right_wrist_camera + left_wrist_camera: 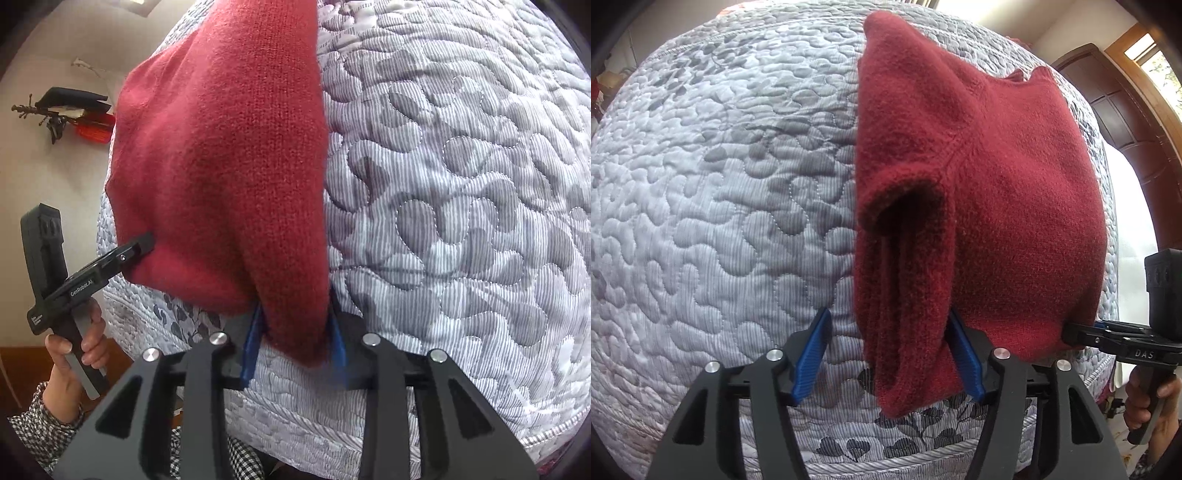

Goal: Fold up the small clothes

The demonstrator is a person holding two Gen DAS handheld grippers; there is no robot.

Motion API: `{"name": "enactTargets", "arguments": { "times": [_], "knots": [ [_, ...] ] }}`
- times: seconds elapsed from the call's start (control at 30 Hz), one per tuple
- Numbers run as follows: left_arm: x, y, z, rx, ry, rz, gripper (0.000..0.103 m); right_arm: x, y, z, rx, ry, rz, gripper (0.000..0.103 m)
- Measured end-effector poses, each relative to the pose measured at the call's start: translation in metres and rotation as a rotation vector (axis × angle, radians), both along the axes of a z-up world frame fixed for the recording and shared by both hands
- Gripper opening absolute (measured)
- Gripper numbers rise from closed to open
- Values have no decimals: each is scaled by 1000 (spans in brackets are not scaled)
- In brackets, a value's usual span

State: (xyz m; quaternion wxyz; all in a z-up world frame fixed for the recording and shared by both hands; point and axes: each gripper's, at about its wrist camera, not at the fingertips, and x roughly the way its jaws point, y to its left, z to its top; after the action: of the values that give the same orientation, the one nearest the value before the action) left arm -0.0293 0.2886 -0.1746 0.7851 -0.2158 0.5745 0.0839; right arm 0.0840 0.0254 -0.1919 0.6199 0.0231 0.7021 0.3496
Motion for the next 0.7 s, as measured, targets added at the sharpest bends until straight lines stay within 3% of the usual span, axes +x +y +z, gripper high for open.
{"name": "enactTargets", "arguments": {
  "times": [0.1, 0.2, 0.7],
  "knots": [
    [-4, -3, 7, 18, -1, 2, 70, -1, 0, 7, -11, -23, -5, 46],
    [-10, -2, 11, 21, 1, 19, 74, -3, -1, 14, -22, -49, -2, 49],
    [-51, -16, 16, 60, 74, 36, 81, -35, -22, 29, -127, -127, 2, 56]
  ]
}}
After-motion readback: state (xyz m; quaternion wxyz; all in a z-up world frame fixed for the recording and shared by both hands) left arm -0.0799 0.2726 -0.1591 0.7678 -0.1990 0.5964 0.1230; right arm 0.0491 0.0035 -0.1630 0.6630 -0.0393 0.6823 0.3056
